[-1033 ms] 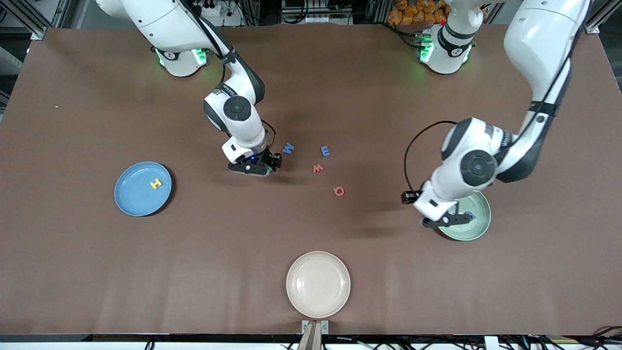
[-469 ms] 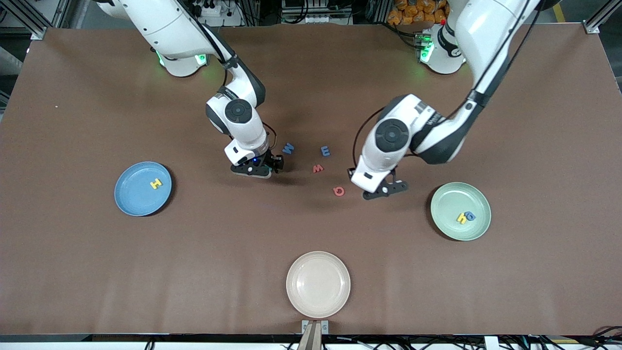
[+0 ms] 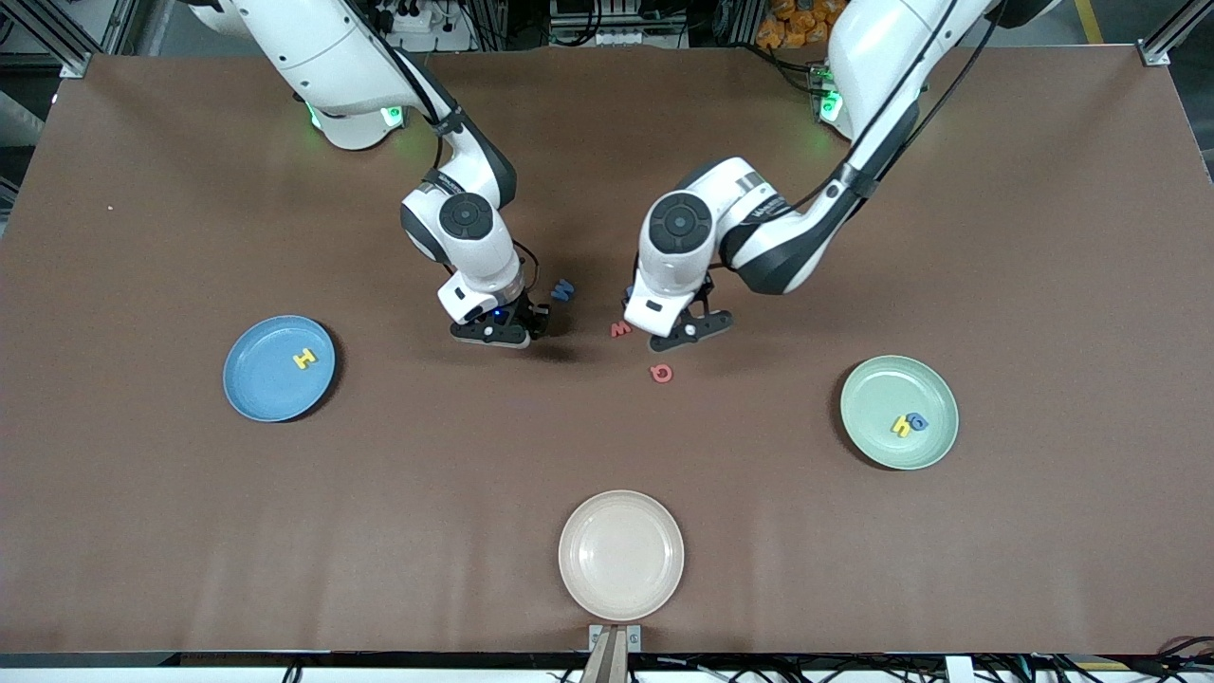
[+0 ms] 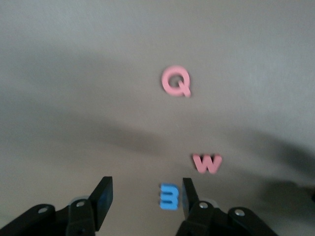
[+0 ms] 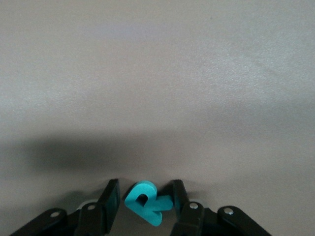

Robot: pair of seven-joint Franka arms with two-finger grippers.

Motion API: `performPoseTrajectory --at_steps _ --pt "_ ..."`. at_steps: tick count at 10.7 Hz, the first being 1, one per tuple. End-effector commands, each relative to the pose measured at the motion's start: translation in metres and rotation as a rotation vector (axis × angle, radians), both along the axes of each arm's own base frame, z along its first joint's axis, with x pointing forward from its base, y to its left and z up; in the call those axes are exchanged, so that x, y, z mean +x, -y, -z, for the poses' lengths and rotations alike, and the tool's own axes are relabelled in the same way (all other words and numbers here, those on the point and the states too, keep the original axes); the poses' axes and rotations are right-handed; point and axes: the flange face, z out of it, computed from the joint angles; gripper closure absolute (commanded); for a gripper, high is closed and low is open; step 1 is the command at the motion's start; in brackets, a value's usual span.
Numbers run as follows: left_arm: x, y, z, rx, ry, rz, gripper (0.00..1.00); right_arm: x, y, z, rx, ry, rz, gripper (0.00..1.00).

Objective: Sort uppercase to blue plate, lowercase to green plate
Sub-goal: 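Lift R with the right gripper while the left gripper grasps blue m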

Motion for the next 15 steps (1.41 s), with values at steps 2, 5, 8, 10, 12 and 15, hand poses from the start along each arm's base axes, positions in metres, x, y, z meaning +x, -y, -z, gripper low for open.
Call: performPoseTrajectory --at_steps 2,5,8,10,12,15 --pt "-0.026 0.019 0.032 0.02 0.006 0.008 0.36 0.002 -0.002 0.004 -0.003 0.018 0.001 0.65" --pt "-0.046 0.024 0.054 0.0 0.002 0.026 0.38 0.006 0.003 0.003 -0.016 0.021 -0.012 0.68" --pt "-0.049 0.025 0.064 0.003 0.023 0.061 0.4 0.029 0.027 -0.014 -0.057 0.015 -0.05 0.69" --pt "-0.055 0.03 0.073 -0.006 0.018 0.071 0.41 0.049 0.052 -0.033 -0.128 -0.028 -0.11 0.69" --pt "-0.061 0.031 0.081 -0.002 0.022 0.092 0.42 0.067 0.094 -0.049 -0.164 -0.058 -0.207 0.69" --pt "-0.063 0.03 0.086 0.001 0.023 0.103 0.45 0.098 0.179 -0.063 -0.197 -0.089 -0.384 0.69"
